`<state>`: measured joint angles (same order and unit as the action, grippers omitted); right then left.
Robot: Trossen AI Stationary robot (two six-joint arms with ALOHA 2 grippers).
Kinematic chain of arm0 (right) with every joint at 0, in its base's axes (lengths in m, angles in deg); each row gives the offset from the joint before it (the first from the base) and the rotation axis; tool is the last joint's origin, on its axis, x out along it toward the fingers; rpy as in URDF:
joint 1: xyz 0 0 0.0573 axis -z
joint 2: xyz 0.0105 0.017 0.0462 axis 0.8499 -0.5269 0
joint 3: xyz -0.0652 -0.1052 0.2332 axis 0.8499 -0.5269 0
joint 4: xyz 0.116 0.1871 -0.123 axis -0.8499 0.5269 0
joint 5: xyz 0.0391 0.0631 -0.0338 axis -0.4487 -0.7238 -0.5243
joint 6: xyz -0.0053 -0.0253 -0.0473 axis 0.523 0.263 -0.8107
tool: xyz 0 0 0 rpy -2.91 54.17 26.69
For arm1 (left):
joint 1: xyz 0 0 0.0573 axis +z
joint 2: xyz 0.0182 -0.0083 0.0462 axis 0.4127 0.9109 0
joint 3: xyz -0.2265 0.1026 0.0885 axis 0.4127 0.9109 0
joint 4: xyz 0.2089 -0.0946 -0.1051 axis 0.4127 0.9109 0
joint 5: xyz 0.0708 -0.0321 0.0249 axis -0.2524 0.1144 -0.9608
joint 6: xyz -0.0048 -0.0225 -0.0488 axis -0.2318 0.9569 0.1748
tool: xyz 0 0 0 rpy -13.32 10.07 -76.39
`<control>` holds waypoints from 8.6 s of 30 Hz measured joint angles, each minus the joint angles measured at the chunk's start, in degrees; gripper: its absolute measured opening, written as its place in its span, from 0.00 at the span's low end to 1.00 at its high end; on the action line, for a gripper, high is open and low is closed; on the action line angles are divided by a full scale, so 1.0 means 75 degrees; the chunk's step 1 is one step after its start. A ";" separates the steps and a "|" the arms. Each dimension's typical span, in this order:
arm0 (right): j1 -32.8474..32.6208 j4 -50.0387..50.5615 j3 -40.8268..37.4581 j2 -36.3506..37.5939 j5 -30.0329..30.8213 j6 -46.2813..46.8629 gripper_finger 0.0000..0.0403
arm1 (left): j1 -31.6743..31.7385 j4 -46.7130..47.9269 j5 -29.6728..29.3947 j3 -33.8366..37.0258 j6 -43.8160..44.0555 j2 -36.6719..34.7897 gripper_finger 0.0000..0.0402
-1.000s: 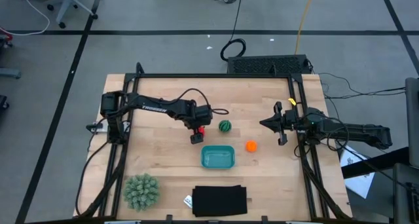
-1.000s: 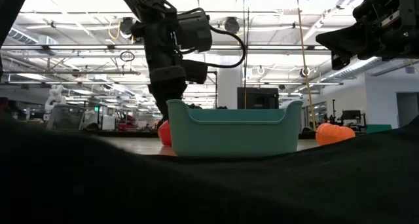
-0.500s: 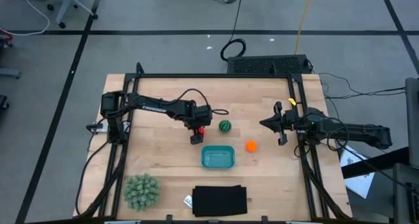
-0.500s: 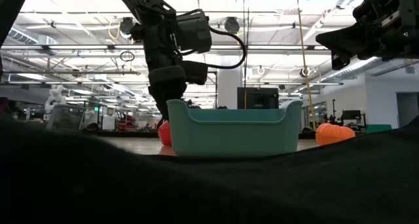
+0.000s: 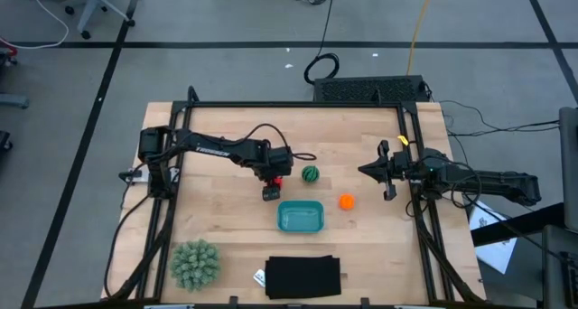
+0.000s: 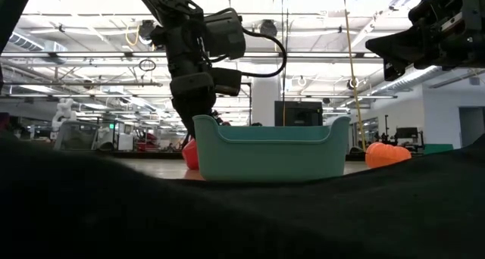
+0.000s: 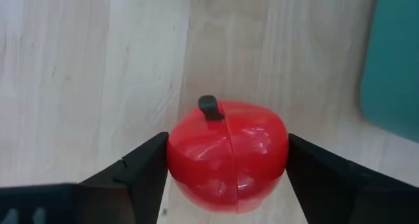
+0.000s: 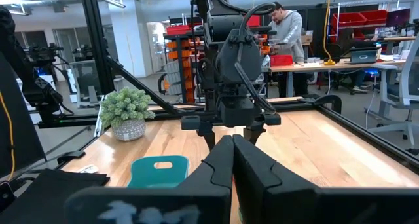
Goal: Pick and placing Produce into tupperware
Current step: Put the red apple into the blue bin, then put the green watermelon into the blue bin
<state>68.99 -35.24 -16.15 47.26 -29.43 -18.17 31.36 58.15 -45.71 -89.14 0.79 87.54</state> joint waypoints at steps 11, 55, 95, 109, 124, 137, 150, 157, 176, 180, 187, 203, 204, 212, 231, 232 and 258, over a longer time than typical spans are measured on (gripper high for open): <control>0.0000 -0.0002 0.0000 0.0000 0.0000 0.0000 0.00 | 0.0096 0.0652 -0.0195 -0.0356 -0.0222 0.0003 0.70; 0.0000 -0.0003 0.0001 0.0001 0.0000 -0.0003 0.00 | -0.0914 0.1669 -0.0471 -0.2935 -0.0705 0.0001 0.70; 0.0000 -0.0006 0.0000 -0.0160 0.0000 -0.0003 0.00 | -0.2496 0.0944 -0.0060 -0.2900 -0.4681 0.0647 0.70; 0.0000 -0.0008 0.0000 -0.0163 0.0000 -0.0003 0.00 | -0.2335 0.0489 -0.0009 -0.2900 -0.5973 0.0703 0.70; 0.0000 -0.0004 0.0000 -0.0172 0.0000 0.0140 0.00 | -0.2268 0.0538 -0.0233 -0.2900 -0.6286 0.1457 0.70; 0.0000 -0.0003 0.0000 -0.0172 0.0000 0.0143 0.00 | -0.2125 0.0623 0.0600 -0.2900 -0.5875 0.1451 0.70; 0.0000 -0.0003 0.0000 -0.0172 0.0000 0.0142 0.00 | -0.2119 0.0619 0.0751 -0.2900 -0.5700 0.1553 0.70; 0.0000 -0.0001 0.0001 -0.0185 0.0000 0.0143 0.00 | -0.2119 0.0609 0.0738 -0.2900 -0.5527 0.1553 0.70; 0.0000 -0.0006 0.0000 -0.0189 0.0000 0.0143 0.00 | -0.2119 0.1080 0.0700 -0.2900 -0.4722 0.1553 0.70; 0.0000 -0.0006 0.0000 -0.0189 0.0000 0.0143 0.00 | -0.2119 0.1093 0.0697 -0.2900 -0.4550 0.1553 0.70; 0.0000 -0.0006 0.0000 -0.0190 0.0000 0.0143 0.00 | -0.2119 0.1281 0.0385 -0.2900 -0.4529 0.1553 0.70; 0.0000 -0.0006 0.0000 -0.0192 0.0000 0.0143 0.00 | -0.2113 0.1427 0.0280 -0.2900 -0.4533 0.1553 0.70; 0.0000 -0.0005 0.0000 -0.0192 0.0000 0.0143 0.00 | -0.2113 0.1428 0.0280 -0.2900 -0.4540 0.1553 0.70; 0.0000 -0.0006 0.0000 -0.0192 0.0000 0.0143 0.00 | -0.2098 0.1428 0.0314 -0.2900 -0.4494 0.1553 0.70; -0.0001 -0.0003 0.0000 -0.0192 0.0000 0.0145 0.00 | -0.2026 0.1428 0.0522 -0.2900 -0.4338 0.1553 0.78; 0.0000 -0.0003 0.0000 -0.0192 0.0000 0.0146 0.00 | -0.2026 0.1425 0.0520 -0.2900 -0.4348 0.1553 0.78; -0.0003 0.0135 0.0000 -0.0299 -0.0002 0.0143 0.00 | -0.2048 0.1592 0.0200 -0.2908 -0.4148 0.0384 0.73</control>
<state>68.97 -34.23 -16.15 45.02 -29.45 -17.10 16.00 70.09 -44.20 -110.95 -30.33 90.42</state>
